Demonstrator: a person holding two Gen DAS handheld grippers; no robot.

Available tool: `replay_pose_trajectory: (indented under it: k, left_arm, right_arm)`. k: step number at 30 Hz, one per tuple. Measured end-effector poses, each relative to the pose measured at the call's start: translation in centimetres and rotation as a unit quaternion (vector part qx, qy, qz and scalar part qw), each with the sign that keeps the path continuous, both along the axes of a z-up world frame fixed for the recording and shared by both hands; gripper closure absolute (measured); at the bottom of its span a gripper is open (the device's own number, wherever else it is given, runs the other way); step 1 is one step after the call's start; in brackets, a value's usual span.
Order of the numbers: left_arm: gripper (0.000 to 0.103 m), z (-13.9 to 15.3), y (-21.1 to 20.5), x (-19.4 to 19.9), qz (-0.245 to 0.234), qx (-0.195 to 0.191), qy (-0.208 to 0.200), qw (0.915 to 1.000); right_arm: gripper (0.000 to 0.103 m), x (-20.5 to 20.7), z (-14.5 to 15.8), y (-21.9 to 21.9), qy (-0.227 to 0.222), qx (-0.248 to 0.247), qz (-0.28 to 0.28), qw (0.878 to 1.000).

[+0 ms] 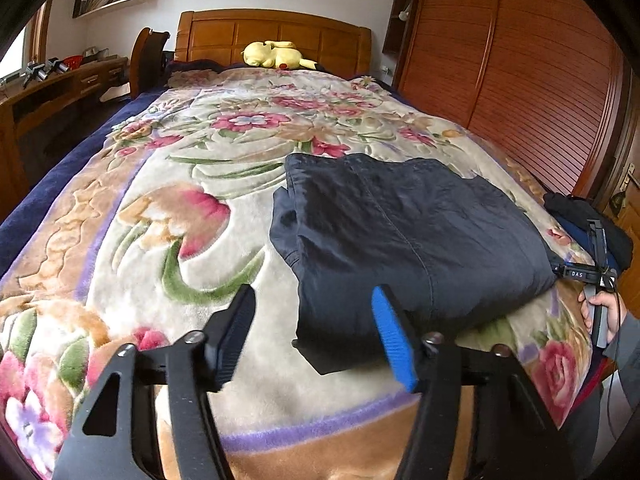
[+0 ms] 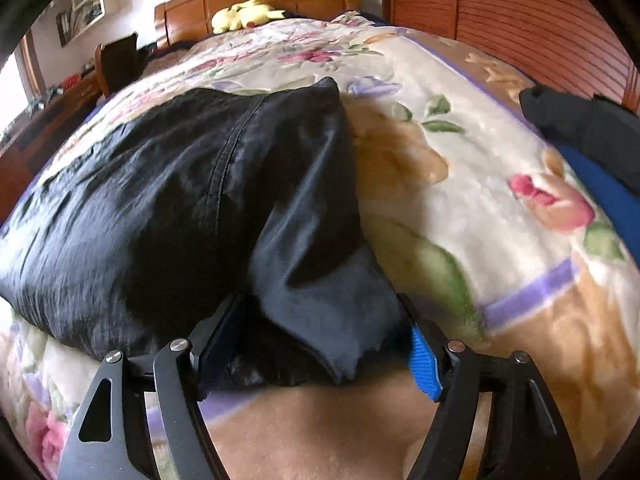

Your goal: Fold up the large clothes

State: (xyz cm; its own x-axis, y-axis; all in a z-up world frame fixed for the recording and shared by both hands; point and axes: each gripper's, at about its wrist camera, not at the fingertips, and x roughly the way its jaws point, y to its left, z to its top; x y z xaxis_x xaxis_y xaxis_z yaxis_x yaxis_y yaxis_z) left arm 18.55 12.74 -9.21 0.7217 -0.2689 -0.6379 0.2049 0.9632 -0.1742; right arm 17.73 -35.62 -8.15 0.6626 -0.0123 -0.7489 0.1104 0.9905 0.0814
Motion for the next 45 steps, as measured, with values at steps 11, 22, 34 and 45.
replay_pose_trajectory:
  k: [11,22,34,45]
  left_arm:
    - [0.053,-1.2,-0.4,0.6,-0.001,0.013,0.020,0.9997]
    - [0.087,-1.7,-0.5,1.1,-0.005,0.010,0.048,0.9988]
    - [0.095,-0.3,0.6,-0.4,-0.001,0.009,0.037,0.9993]
    - [0.079,2.4,3.5,-2.0,0.011,0.017,-0.015,0.9997]
  right_arm:
    - [0.027,-0.7,-0.4,-0.5,-0.013,0.019,-0.001,1.000]
    - [0.027,-0.5,-0.5,-0.8,0.004,0.028,-0.001,1.000]
    - [0.092,0.9,2.8,1.6,0.043,-0.008,0.053,0.998]
    - [0.096,3.3,15.2,9.9,-0.077,-0.054,0.110,0.989]
